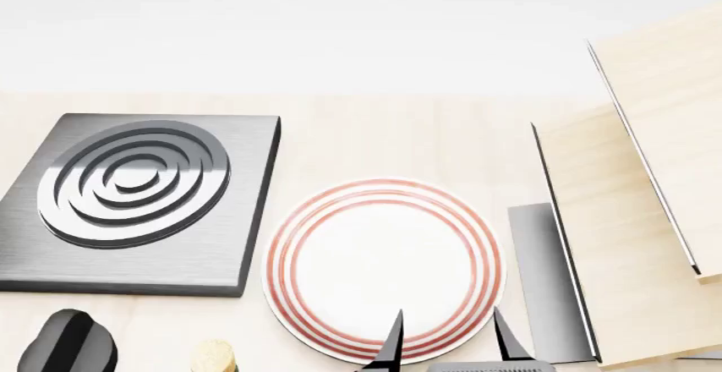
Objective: Pick up the akita bowl and put it on the plate.
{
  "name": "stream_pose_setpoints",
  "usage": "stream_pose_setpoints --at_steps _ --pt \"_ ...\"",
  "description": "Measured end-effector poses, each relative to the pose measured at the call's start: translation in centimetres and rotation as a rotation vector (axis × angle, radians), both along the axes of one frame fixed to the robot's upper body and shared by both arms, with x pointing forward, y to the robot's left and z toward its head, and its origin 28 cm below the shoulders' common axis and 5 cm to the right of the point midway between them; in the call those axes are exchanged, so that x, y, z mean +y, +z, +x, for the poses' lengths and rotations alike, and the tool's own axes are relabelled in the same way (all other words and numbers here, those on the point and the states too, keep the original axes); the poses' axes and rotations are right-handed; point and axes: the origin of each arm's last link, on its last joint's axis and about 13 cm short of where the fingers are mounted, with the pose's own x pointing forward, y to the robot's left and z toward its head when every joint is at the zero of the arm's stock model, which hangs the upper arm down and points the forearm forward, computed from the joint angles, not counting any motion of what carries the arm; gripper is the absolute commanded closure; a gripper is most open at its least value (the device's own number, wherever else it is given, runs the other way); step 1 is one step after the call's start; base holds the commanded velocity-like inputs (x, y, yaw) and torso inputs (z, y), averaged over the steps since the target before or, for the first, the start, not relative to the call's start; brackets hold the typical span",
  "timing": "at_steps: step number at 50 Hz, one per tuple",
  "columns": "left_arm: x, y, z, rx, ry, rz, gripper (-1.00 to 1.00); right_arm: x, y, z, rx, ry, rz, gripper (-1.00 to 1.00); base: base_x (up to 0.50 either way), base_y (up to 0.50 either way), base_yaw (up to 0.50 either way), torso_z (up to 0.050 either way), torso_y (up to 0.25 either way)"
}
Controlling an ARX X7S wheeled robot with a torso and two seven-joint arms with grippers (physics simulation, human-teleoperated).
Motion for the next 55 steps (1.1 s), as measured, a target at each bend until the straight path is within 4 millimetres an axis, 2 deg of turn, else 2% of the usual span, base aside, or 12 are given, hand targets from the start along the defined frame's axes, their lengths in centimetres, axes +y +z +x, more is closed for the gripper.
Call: stream_pose_setpoints --at_steps 55 --pt "-0.2 -1.7 0.9 0.101 -0.010 0.027 -1.00 0.1 -0.4 0.0 0.013 0.006 0.000 -1.00 0.00 0.00 0.00 0.000 0.000"
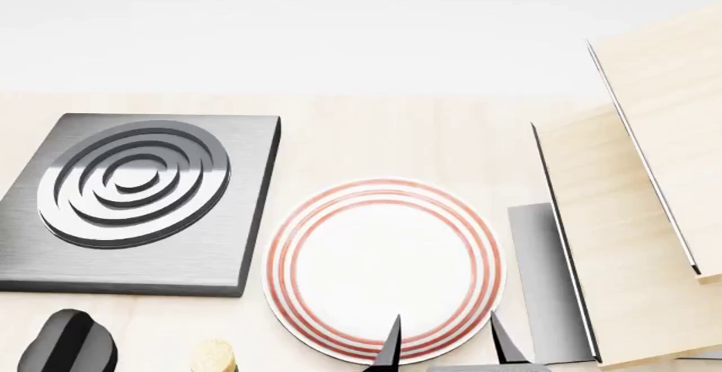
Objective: Pick up the akita bowl and put it on the plate.
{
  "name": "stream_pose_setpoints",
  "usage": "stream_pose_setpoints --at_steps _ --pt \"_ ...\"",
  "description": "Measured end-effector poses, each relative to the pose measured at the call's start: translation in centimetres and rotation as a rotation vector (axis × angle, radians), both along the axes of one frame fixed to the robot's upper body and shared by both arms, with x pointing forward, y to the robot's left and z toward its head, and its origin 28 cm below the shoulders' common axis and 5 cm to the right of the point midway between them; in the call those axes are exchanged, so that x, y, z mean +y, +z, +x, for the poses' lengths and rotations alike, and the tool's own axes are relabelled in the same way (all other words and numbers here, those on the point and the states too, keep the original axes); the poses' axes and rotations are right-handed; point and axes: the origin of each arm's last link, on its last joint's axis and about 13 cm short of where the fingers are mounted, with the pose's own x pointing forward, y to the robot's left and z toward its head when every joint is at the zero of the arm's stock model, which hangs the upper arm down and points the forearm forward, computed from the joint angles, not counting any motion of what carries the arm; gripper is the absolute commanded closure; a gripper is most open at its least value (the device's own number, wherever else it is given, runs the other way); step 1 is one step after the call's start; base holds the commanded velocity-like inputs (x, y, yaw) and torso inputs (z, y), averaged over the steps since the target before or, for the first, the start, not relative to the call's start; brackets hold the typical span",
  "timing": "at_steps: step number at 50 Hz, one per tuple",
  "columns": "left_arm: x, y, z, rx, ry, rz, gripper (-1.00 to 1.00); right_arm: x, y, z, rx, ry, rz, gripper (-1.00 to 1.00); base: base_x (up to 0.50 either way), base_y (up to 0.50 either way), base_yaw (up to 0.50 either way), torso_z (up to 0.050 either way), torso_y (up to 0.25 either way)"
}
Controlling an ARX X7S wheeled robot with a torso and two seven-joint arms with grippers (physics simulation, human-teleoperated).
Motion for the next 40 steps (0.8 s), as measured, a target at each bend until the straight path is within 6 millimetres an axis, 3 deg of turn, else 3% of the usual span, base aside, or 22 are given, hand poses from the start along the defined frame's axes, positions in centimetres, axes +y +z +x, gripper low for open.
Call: stream_pose_setpoints --at_steps 40 --pt "0.0 -1.6 0.8 0.086 0.001 0.022 -1.00 0.1 -0.3 0.0 0.012 0.005 -0.002 -1.00 0.00 0.00 0.00 0.000 0.000"
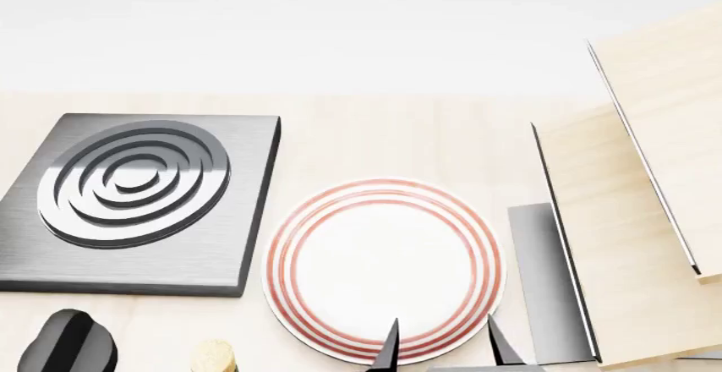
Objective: Pick up the akita bowl and put it on the plate.
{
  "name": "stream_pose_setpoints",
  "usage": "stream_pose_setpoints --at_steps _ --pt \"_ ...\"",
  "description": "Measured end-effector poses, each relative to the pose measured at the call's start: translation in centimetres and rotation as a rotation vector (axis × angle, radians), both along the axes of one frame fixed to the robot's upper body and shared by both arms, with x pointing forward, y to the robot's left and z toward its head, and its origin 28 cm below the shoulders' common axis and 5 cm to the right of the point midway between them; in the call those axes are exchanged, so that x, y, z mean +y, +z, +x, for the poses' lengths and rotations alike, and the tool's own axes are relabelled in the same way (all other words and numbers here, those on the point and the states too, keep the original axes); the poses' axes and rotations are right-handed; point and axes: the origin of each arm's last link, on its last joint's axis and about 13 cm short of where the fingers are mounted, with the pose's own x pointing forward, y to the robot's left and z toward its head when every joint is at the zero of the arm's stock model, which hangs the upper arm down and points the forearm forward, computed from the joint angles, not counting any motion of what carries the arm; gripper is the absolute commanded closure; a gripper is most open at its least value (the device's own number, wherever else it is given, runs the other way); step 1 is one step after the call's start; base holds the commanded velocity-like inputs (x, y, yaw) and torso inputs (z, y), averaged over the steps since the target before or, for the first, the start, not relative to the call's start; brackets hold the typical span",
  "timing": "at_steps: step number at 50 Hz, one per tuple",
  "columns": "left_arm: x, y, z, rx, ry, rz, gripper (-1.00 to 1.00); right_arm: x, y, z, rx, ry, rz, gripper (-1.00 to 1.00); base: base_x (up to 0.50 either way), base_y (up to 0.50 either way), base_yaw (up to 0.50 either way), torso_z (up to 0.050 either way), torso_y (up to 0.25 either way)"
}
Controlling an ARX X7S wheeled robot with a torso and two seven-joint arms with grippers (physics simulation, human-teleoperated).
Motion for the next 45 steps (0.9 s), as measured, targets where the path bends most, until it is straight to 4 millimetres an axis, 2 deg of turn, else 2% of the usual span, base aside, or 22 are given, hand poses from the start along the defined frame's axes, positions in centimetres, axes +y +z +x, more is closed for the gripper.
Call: stream_pose_setpoints --at_steps 5,6,20,45 --pt "-0.05 -0.18 0.06 0.010 -0.005 0.002 -1.00 0.02 -0.02 0.00 0.001 0.001 0.000 -1.00 0.00 0.00 0.00 0.000 0.000" --pt "-0.06 -0.23 0.07 0.011 -0.006 0.002 1.00 0.02 -0.03 0.00 0.002 0.001 0.000 -1.00 0.00 0.00 0.00 0.000 0.000" --pt "-0.30 0.23 0.76 -0.028 -0.024 0.023 1.00 0.00 -0.16 -0.01 0.007 0.001 0.002 -1.00 0.00 0.00 0.00 -0.001 0.000" --pt "-0.84 0.34 0.37 -0.112 -0.037 0.028 1.00 0.00 -0.22 0.01 0.010 0.002 0.003 -1.00 0.00 0.00 0.00 -0.001 0.000"
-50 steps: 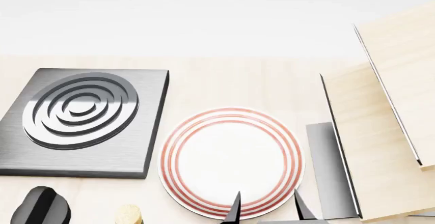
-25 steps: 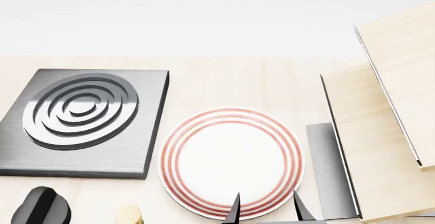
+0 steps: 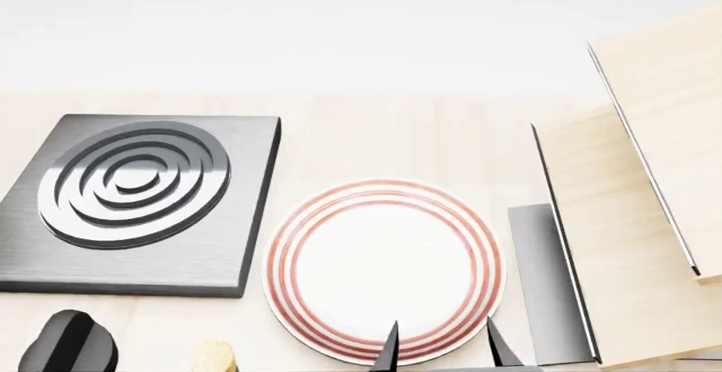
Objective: Pick up the akita bowl and put it on the plate.
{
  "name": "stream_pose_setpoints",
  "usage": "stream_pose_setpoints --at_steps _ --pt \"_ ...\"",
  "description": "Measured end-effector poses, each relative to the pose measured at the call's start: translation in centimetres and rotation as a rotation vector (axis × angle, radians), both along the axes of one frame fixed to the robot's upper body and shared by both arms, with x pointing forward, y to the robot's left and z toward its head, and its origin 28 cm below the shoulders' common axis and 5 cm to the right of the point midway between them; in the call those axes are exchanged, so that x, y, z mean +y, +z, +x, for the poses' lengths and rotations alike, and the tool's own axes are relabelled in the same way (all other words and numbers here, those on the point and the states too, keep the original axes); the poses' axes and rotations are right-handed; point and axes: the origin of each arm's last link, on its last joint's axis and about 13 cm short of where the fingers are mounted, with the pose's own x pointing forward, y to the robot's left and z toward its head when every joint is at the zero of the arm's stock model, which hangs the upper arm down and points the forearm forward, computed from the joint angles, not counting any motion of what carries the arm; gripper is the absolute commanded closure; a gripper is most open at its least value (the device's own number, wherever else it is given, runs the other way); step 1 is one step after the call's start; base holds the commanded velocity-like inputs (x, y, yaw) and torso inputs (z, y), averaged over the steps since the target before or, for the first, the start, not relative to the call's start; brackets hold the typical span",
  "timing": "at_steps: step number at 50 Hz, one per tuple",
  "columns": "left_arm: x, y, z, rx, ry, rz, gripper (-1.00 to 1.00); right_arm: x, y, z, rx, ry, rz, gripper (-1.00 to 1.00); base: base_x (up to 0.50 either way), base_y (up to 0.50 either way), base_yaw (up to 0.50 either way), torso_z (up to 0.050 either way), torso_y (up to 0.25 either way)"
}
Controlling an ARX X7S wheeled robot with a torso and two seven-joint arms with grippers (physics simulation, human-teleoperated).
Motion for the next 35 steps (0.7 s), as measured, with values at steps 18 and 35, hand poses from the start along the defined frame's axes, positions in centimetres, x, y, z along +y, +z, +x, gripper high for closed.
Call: stream_pose_setpoints --at_steps 18,35 --pt "-0.2 0.7 -0.2 -0.049 -0.007 -0.019 1.00 0.0 0.3 0.0 -0.007 -0.003 -0.001 -1.00 0.00 0.00 0.00 -0.001 0.000" --pt "0.3 1.9 -0.4 -0.088 0.030 0.039 1.00 -0.1 0.4 -0.1 -0.013 -0.007 -0.002 -1.00 0.00 0.00 0.00 0.000 0.000"
